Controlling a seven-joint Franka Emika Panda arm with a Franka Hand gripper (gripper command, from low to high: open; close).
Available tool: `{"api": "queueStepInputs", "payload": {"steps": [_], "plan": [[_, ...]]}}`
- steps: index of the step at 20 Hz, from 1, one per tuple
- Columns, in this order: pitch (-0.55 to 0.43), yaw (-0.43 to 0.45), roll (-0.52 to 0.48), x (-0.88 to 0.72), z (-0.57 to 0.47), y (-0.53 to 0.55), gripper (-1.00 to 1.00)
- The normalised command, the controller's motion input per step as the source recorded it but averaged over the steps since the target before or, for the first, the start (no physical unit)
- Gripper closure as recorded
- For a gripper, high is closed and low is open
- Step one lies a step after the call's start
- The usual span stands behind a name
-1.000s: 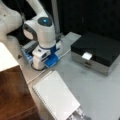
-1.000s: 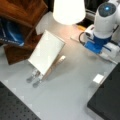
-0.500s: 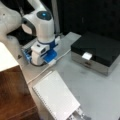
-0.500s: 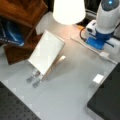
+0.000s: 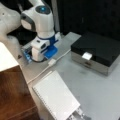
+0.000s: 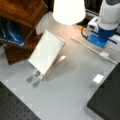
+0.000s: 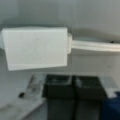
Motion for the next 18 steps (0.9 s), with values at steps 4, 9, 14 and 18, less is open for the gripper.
{"api": "queueStepInputs", "payload": {"steps": [4,9,14,18], "plan": [[-0.142,-0.012,0.171,-0.28,0.05,-0.01,1.00],[-0.044,-0.021,0.176,-0.21,0.10,-0.01,-1.00],[0.018,-0.044,0.175,-0.09,0.12,0.05,-1.00],[0.075,-0.052,0.157,0.01,0.14,0.09,-1.00]]}}
